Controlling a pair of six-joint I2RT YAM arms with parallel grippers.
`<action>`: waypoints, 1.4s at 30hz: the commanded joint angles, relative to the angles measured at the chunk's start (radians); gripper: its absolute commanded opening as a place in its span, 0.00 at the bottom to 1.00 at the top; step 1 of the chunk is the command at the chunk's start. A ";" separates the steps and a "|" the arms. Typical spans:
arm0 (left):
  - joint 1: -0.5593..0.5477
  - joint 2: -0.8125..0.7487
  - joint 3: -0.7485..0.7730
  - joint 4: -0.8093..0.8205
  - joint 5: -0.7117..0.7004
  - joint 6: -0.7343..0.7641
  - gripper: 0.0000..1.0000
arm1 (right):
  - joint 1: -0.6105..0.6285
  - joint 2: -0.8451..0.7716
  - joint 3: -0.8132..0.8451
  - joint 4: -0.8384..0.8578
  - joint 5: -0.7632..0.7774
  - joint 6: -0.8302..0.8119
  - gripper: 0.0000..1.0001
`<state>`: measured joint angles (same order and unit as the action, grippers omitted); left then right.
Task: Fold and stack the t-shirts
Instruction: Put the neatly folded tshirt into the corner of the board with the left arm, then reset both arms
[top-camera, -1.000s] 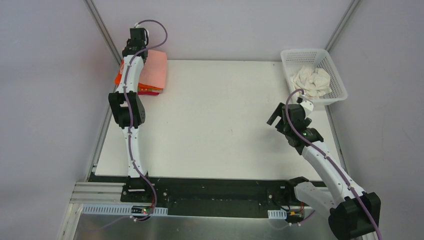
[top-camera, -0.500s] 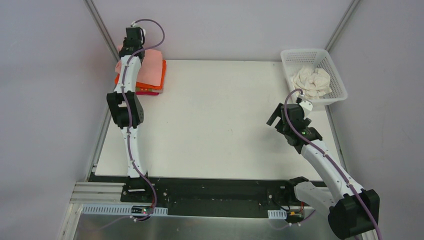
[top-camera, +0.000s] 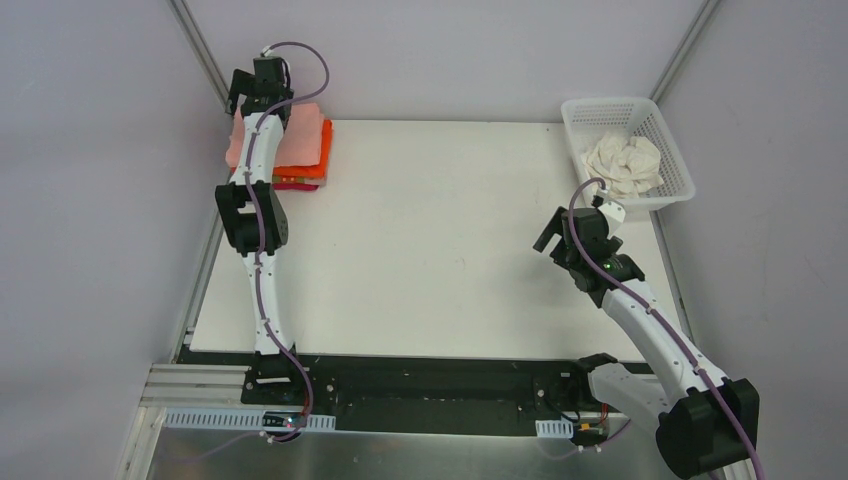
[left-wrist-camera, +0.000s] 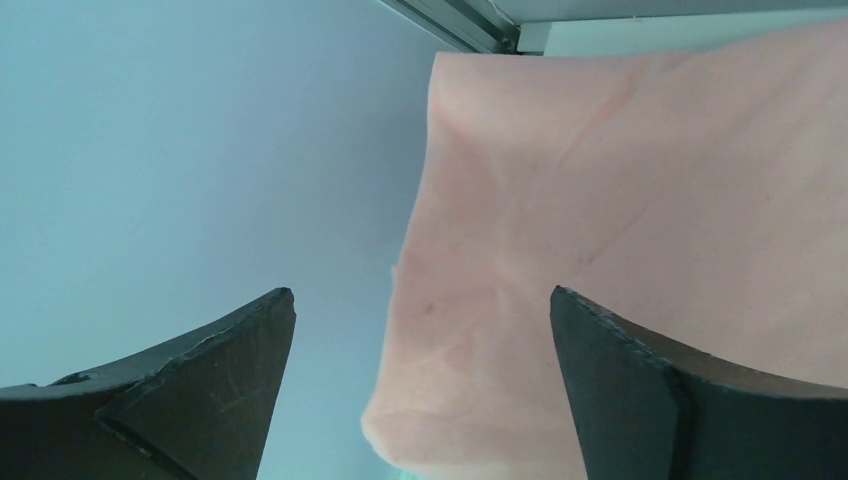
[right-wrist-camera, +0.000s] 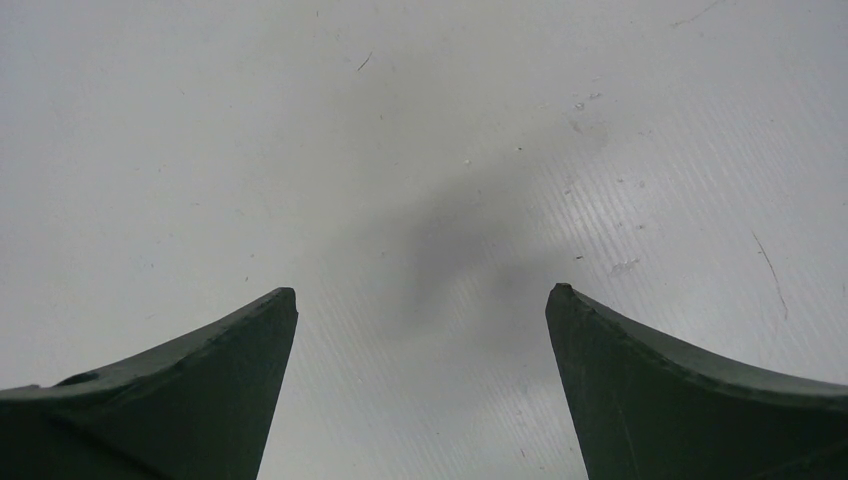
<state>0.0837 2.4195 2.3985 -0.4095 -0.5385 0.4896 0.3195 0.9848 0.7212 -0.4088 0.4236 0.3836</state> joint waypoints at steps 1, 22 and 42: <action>0.003 -0.102 0.006 0.027 -0.034 -0.034 0.99 | -0.002 -0.017 0.036 -0.007 0.016 -0.005 1.00; -0.272 -0.928 -0.870 -0.123 0.163 -0.894 0.99 | -0.004 -0.063 0.073 -0.077 -0.102 0.072 1.00; -0.460 -1.474 -1.563 -0.130 0.184 -1.109 0.99 | -0.004 -0.246 -0.131 0.020 -0.096 0.086 1.00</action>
<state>-0.3672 0.9749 0.8513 -0.5602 -0.3412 -0.5961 0.3183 0.7879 0.6209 -0.4683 0.3294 0.4629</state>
